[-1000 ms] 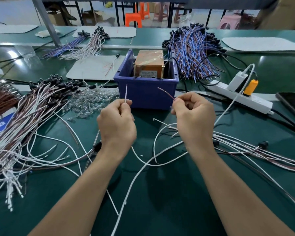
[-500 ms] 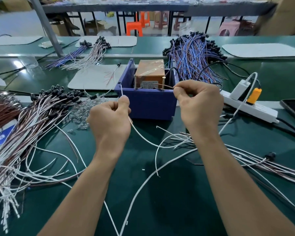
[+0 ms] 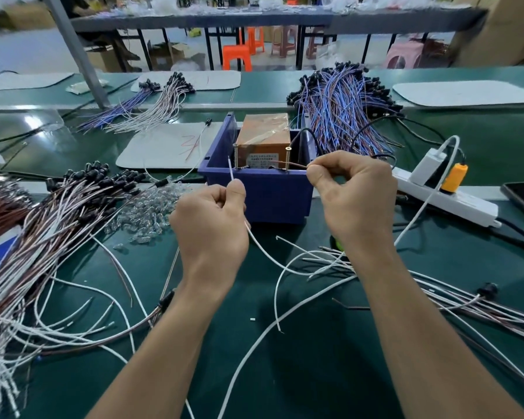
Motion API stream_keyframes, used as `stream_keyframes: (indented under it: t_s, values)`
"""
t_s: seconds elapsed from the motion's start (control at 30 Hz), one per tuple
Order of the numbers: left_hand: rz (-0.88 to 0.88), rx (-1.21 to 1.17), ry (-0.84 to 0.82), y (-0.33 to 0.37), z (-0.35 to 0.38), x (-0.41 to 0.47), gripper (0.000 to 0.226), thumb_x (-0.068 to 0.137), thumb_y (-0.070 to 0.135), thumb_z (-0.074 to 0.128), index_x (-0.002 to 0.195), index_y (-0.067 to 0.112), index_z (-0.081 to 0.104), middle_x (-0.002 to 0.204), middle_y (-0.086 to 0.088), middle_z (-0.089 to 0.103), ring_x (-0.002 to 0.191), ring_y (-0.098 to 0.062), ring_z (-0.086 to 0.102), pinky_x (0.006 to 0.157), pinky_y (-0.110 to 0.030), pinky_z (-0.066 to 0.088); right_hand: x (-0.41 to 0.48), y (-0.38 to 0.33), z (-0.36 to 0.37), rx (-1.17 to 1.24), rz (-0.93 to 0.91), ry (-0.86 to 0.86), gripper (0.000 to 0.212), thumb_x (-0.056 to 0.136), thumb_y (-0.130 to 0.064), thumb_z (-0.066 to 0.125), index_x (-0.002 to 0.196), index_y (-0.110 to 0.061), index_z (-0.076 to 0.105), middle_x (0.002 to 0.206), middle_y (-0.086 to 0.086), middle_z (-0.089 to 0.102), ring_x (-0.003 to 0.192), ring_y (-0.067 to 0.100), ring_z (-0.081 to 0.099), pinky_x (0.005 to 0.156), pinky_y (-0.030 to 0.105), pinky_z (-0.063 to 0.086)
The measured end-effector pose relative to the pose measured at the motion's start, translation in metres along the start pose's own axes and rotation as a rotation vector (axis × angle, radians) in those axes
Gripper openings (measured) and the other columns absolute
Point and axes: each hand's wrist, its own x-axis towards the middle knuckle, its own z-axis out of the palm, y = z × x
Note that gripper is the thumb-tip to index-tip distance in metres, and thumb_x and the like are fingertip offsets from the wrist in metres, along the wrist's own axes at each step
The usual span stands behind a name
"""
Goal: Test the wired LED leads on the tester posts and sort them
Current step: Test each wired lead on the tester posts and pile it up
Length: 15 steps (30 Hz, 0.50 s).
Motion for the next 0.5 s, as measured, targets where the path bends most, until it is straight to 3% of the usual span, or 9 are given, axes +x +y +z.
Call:
stream_keyframes:
  t_s: [0.13,0.33,0.43,0.5]
  values:
    - [0.010,0.007,0.040,-0.0029,-0.0034,-0.0025,0.050,0.095,0.038,0.059,0.051,0.015,0.060,0.054,0.013,0.063,0.051,-0.013,0.059,0.055,-0.020,0.042,0.0015,0.0019,0.0004,0.005,0.013,0.015,0.002,0.085,-0.025,0.079,0.084,-0.025,0.080,0.069,-0.014,0.072,0.067,0.009,0.066,0.073,0.037,0.058]
    - [0.064,0.083,0.068,-0.0027,-0.0045,-0.0051,0.051,0.097,0.039,0.059,0.052,0.013,0.057,0.065,0.023,0.065,0.061,-0.010,0.061,0.055,-0.008,0.037,0.0035,0.0007,0.0056,0.000,0.030,0.031,0.004,0.084,-0.026,0.079,0.080,-0.026,0.080,0.066,-0.014,0.072,0.063,0.005,0.066,0.068,0.027,0.056]
    - [0.065,0.096,0.074,-0.0042,-0.0040,-0.0046,0.051,0.096,0.041,0.058,0.053,0.012,0.058,0.053,0.009,0.062,0.061,-0.014,0.060,0.055,-0.011,0.038,0.0040,-0.0005,0.0057,-0.020,0.026,0.065,0.006,0.083,-0.029,0.079,0.078,-0.026,0.079,0.065,-0.016,0.072,0.063,0.005,0.067,0.066,0.025,0.055]
    - [0.063,0.095,0.070,-0.0048,-0.0037,-0.0044,0.052,0.095,0.042,0.057,0.053,0.012,0.058,0.055,0.011,0.063,0.060,-0.015,0.061,0.056,-0.012,0.039,0.0035,-0.0011,0.0058,-0.028,0.029,0.077,0.006,0.083,-0.029,0.079,0.079,-0.025,0.080,0.066,-0.015,0.072,0.063,0.006,0.068,0.067,0.030,0.056]
